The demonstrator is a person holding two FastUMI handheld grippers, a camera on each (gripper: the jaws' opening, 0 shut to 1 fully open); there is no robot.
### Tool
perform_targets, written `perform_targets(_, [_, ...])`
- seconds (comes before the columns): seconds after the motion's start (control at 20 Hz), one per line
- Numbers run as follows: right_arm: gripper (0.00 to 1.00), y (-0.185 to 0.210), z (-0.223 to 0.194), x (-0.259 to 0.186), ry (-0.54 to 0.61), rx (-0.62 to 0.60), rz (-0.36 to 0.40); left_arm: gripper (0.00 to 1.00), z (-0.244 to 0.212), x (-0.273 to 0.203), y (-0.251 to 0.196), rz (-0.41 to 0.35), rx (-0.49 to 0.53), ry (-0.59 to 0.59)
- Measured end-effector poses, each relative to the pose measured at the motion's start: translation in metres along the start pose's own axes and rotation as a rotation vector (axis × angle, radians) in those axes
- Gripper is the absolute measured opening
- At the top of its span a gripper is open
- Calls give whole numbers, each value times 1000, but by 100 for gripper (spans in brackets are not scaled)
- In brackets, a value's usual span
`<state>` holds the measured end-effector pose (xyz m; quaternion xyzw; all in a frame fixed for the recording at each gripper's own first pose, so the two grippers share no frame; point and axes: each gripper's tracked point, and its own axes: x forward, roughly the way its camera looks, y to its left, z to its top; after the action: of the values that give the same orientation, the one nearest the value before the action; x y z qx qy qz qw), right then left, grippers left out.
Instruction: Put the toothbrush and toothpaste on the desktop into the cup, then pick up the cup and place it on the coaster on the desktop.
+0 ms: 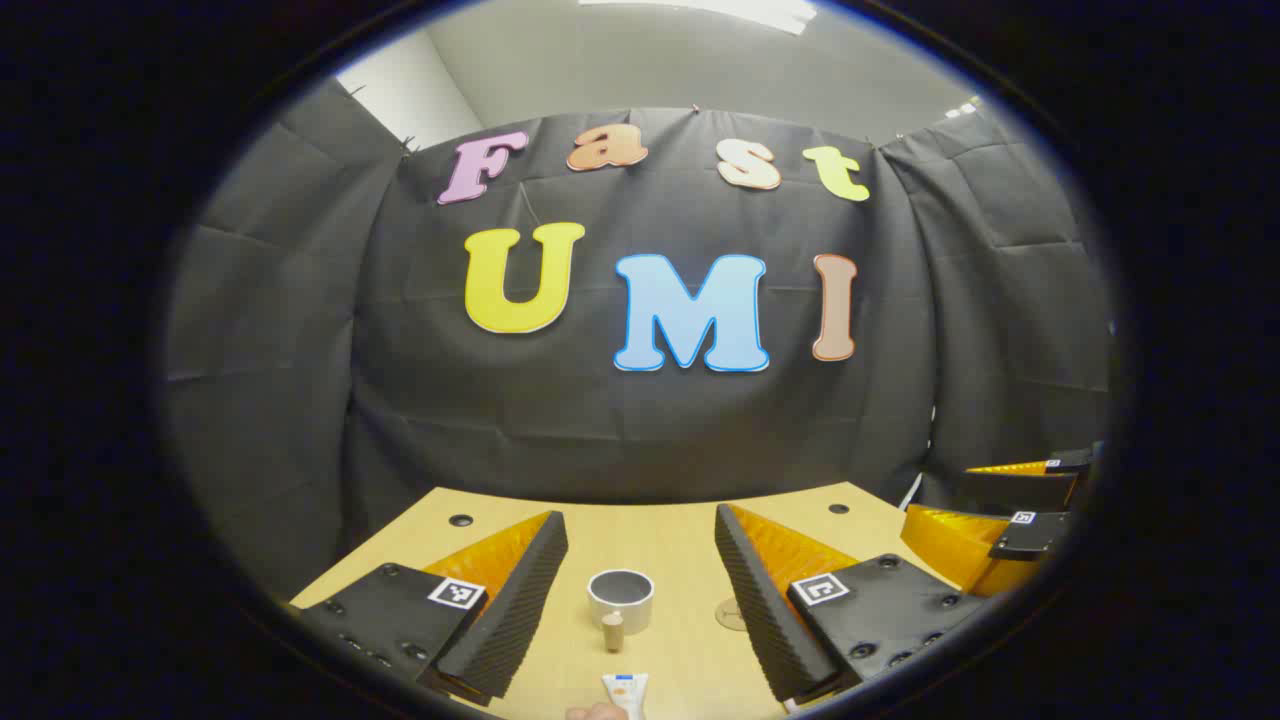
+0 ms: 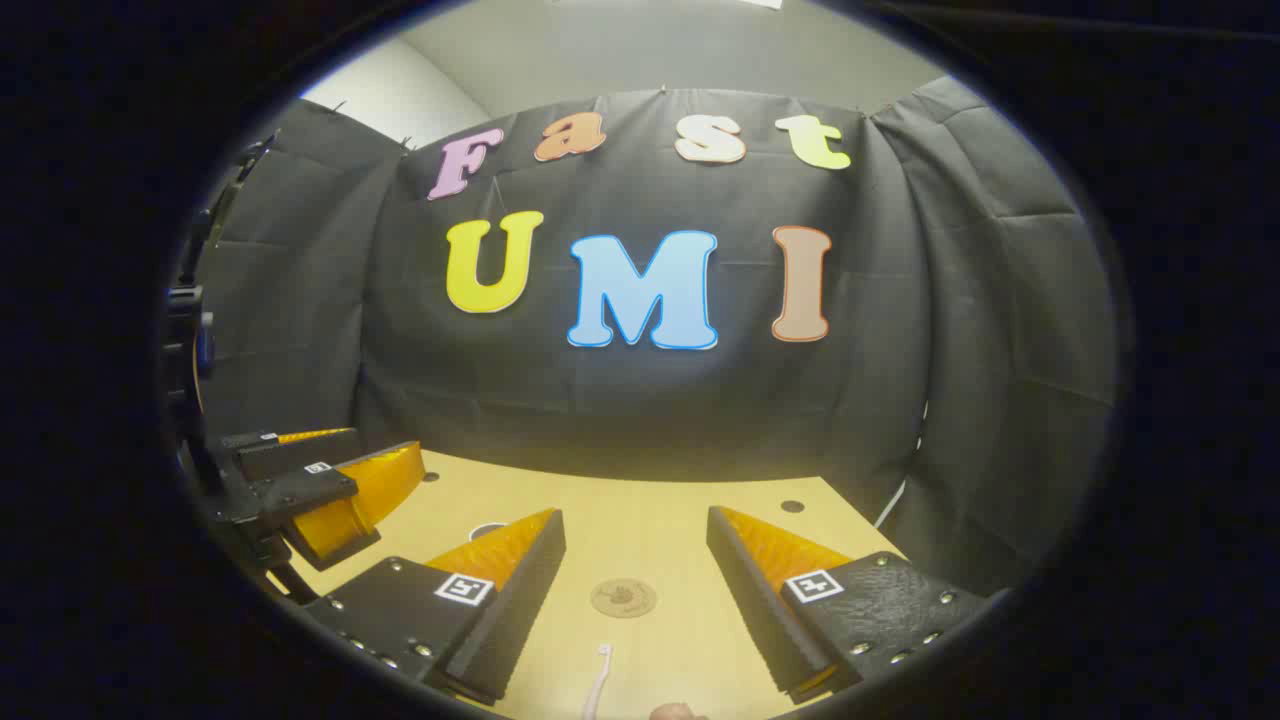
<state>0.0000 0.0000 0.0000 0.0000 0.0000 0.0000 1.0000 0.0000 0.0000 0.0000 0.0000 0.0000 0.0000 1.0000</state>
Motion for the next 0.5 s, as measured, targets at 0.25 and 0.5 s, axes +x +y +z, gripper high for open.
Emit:
perform_targets(0.25, [90,4,-4,1,12,-3,6,94,-6,1,5,16,-16,11])
perform_targets(0.5, [90,9,-8,3,24,-6,22,94,-9,0,10,29,-17,21])
